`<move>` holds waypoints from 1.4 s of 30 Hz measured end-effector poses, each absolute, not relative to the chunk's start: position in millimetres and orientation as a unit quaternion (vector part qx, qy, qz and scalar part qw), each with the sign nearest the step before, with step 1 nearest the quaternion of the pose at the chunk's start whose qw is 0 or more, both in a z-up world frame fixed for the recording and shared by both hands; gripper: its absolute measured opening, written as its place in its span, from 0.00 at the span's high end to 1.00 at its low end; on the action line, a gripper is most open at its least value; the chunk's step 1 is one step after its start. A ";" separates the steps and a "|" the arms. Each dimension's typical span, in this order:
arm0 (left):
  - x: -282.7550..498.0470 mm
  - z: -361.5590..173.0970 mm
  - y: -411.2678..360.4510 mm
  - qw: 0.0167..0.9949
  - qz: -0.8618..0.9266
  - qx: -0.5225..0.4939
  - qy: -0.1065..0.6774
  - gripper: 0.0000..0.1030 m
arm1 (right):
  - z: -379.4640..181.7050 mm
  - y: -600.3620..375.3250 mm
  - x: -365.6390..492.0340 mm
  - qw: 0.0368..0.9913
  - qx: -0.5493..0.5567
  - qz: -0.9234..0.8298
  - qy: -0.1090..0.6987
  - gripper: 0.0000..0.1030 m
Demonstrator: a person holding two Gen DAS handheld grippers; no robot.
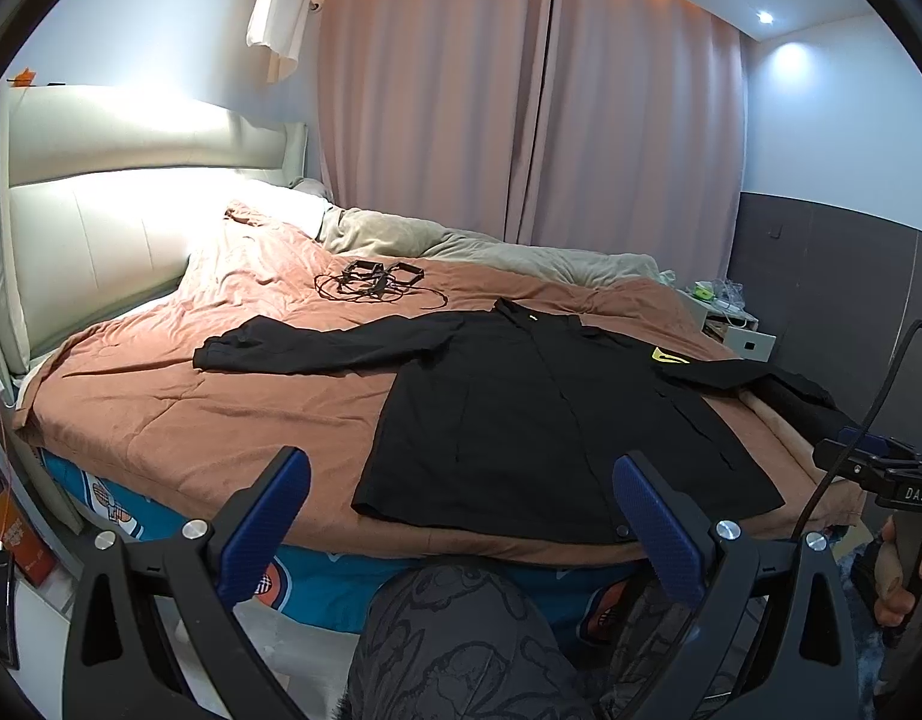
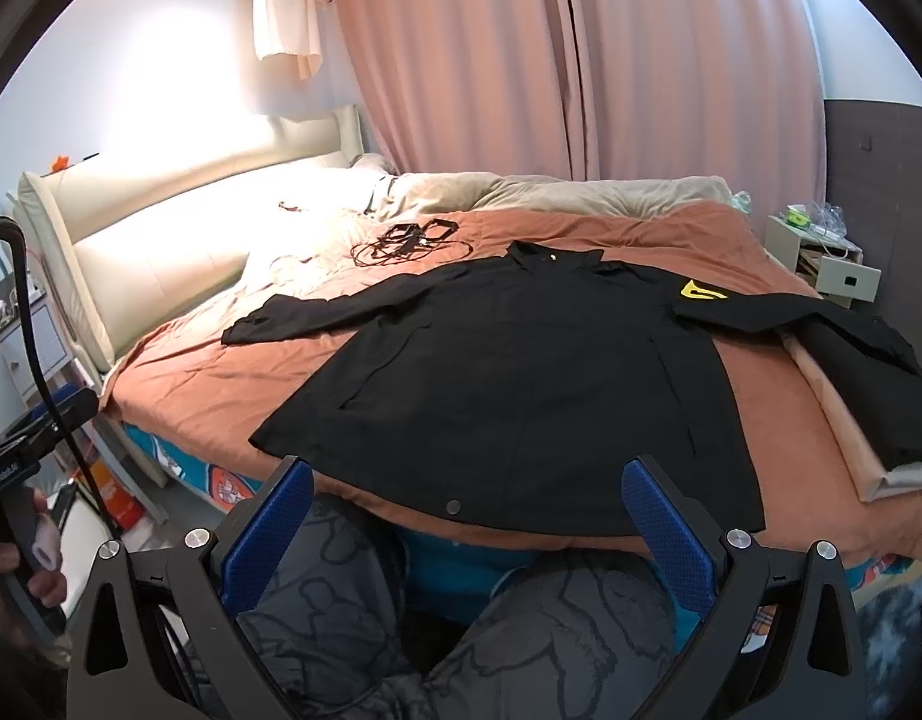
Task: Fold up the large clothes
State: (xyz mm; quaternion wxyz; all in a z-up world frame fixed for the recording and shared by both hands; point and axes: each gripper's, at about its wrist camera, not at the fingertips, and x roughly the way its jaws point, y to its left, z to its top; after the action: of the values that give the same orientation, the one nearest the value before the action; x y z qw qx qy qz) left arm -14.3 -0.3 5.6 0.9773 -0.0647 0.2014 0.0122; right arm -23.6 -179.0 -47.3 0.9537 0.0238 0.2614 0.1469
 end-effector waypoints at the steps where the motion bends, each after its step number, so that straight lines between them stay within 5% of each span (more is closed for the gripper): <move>1: -14.4 5.7 -0.5 0.978 0.012 -0.063 0.201 0.00 | -47.3 -178.8 -23.7 0.954 0.024 0.147 0.261 0.00; 42: -17.1 -6.0 0.9 0.978 0.009 -0.055 0.201 0.00 | -57.3 -171.0 -19.9 0.953 0.030 0.150 0.260 0.00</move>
State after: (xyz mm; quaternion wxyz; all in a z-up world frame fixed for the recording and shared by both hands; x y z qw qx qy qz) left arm -17.1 0.9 -6.0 0.9780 -0.0555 0.2009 0.0091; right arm -19.9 -171.0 -57.3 0.9534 0.0303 0.2597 0.1504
